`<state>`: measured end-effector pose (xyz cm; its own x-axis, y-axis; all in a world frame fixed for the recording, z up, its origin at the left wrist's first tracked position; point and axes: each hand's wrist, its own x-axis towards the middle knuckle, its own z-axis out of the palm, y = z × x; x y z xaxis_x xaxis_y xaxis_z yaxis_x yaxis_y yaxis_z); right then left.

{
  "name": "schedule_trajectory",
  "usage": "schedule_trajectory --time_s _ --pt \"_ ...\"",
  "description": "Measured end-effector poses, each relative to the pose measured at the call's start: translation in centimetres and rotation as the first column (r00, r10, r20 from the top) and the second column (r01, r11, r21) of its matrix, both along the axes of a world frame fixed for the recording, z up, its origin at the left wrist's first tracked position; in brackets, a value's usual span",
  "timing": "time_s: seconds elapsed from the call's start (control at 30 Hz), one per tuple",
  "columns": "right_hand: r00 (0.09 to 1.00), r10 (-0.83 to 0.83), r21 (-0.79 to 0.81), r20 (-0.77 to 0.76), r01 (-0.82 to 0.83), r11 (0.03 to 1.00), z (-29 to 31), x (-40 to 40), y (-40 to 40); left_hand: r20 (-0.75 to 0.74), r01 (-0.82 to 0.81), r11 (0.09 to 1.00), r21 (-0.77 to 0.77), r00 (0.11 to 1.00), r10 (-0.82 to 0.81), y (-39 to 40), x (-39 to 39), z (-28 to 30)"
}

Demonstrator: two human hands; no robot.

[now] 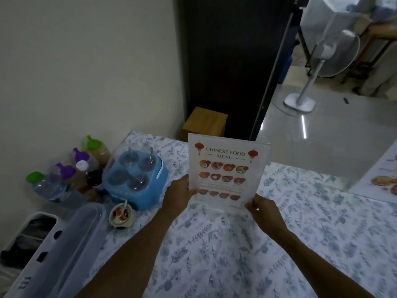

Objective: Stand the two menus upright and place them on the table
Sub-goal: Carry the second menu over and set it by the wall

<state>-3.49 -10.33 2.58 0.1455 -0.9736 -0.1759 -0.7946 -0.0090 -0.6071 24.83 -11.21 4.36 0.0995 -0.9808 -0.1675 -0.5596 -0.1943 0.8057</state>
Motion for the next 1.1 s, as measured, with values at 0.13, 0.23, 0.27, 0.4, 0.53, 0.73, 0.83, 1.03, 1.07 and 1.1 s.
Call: schedule_trajectory --time_s 0.13,0.23,0.27,0.4,0.53,0.73,0.83,1.03,1.07,1.1 --pt "1.0 -0.008 -0.038 -0.013 0.007 0.999 1.9 2.3 -3.0 -0.016 0.03 1.0 -0.003 0.999 -0.03 -4.5 2.6 1.7" --pt "1.0 -0.023 -0.093 -0.014 0.022 0.995 3.7 4.4 -5.3 -0.007 0.058 0.998 -0.037 0.998 -0.059 -7.9 4.8 3.3" --pt "0.999 -0.031 -0.107 -0.011 0.03 0.994 4.2 5.2 -6.2 0.006 0.062 0.996 -0.063 0.998 -0.062 -9.1 5.5 3.8" --pt "0.998 -0.059 -0.145 -0.015 0.056 0.988 5.6 9.6 -9.9 0.014 0.08 0.989 -0.126 0.997 -0.079 -13.3 9.8 6.0" --pt "0.999 -0.044 -0.188 0.018 0.047 0.981 5.8 14.8 -13.8 0.055 0.083 0.983 -0.162 0.996 -0.075 -17.0 15.4 7.2" --pt "0.999 -0.021 -0.144 0.049 0.028 0.989 4.1 22.8 -18.9 0.086 0.03 0.991 -0.131 0.996 -0.019 -20.5 23.2 6.2" --pt "0.998 -0.015 -0.1 0.062 0.021 0.995 2.2 26.3 -20.8 0.102 -0.018 0.995 -0.096 0.994 0.028 -21.5 26.2 4.4" --pt "0.993 0.014 -0.037 0.114 -0.01 0.999 -1.6 31.2 -22.6 0.173 -0.145 0.988 -0.055 0.973 0.153 -22.4 29.8 0.2" --pt "0.993 0.009 -0.025 0.12 -0.006 1.0 -2.0 31.7 -22.9 0.18 -0.164 0.985 -0.049 0.969 0.17 -22.6 30.1 -0.4" --pt "0.993 0.005 -0.01 0.122 -0.004 1.0 -2.4 32.2 -23.1 0.186 -0.183 0.982 -0.047 0.964 0.189 -22.7 30.4 -0.8"
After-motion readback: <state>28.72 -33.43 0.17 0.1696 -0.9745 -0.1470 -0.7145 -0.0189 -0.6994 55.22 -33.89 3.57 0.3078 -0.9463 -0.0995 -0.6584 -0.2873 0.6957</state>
